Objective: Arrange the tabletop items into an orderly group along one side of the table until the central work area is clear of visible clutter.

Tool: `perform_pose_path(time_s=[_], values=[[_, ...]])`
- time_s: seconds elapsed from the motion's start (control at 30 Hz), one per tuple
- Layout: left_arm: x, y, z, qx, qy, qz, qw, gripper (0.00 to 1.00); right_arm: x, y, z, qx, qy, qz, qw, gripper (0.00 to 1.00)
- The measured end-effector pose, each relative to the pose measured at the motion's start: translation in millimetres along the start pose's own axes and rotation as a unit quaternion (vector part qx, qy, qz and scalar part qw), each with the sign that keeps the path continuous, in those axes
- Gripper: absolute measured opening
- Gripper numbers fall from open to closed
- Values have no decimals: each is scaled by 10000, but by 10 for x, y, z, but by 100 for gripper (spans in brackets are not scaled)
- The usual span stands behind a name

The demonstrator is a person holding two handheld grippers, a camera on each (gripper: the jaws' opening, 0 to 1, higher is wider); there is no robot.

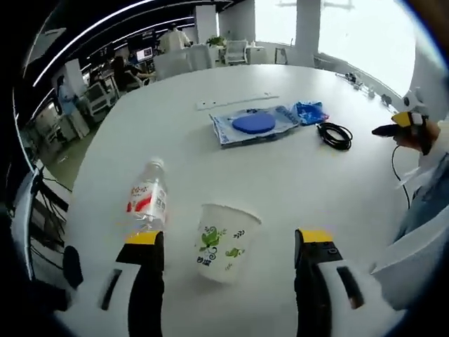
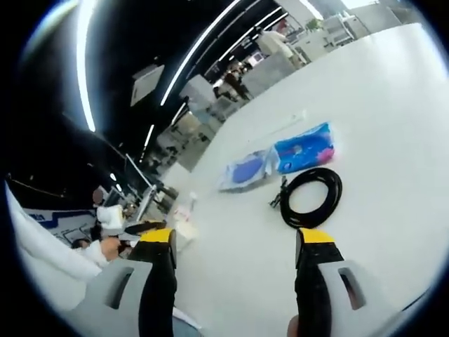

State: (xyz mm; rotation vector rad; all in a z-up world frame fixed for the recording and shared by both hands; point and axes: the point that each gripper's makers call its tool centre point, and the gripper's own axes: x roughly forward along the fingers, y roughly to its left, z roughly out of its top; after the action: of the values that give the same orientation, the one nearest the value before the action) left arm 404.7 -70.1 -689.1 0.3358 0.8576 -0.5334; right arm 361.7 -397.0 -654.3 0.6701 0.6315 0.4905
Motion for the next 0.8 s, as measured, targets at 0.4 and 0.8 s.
perform_pose_path(time_s=[0.4,0.8], values=[[215,-10,-117,694,712,-259,9947,67,-25,-57,9,123,-30,-91,9999,66],[340,32,-226,523,1029,-241,9930,66,-44,-90,-41,248,-18,-123,9996,65]])
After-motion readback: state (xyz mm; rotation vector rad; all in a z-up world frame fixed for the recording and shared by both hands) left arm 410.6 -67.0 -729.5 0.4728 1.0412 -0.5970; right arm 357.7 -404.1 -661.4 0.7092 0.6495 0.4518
